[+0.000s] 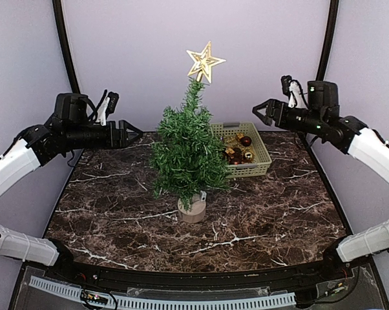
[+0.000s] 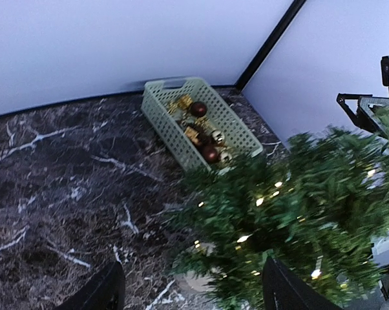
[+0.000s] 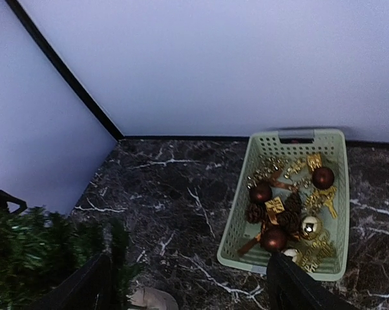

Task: Decorate the small christmas tree
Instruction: Pick up the ornament ball from the bin.

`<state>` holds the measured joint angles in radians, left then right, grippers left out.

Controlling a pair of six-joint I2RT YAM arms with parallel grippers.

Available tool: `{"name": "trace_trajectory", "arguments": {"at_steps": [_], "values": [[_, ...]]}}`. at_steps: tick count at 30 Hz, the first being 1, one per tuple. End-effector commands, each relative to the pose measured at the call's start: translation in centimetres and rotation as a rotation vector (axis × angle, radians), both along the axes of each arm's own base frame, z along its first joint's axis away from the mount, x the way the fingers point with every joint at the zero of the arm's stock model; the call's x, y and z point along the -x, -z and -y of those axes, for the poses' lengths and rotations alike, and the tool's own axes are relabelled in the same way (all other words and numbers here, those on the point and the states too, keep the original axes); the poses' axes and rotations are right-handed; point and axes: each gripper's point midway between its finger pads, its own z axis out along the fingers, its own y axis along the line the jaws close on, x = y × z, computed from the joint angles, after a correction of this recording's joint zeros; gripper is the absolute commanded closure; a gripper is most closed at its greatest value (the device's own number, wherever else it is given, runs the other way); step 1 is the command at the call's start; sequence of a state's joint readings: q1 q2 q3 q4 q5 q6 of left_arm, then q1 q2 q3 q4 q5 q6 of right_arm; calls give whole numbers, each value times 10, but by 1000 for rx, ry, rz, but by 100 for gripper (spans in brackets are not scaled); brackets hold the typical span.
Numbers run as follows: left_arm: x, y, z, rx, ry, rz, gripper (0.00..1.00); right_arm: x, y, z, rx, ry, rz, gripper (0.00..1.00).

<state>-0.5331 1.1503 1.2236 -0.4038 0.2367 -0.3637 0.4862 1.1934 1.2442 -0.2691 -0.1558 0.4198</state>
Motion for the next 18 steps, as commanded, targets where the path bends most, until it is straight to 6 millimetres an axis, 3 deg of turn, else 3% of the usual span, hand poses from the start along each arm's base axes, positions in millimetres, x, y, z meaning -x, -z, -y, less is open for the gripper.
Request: {"name": "trace_trajectory", "arguments": {"at_steps": [1, 7, 18], "values": [[1, 17, -21, 47, -83, 1, 25, -38, 70, 7, 101, 54, -147, 19], [4, 58, -35, 39, -127, -55, 25, -90, 141, 12, 287, 84, -253, 30], [14, 101, -37, 97, -145, -128, 25, -180, 217, 14, 438, 152, -339, 35]]}}
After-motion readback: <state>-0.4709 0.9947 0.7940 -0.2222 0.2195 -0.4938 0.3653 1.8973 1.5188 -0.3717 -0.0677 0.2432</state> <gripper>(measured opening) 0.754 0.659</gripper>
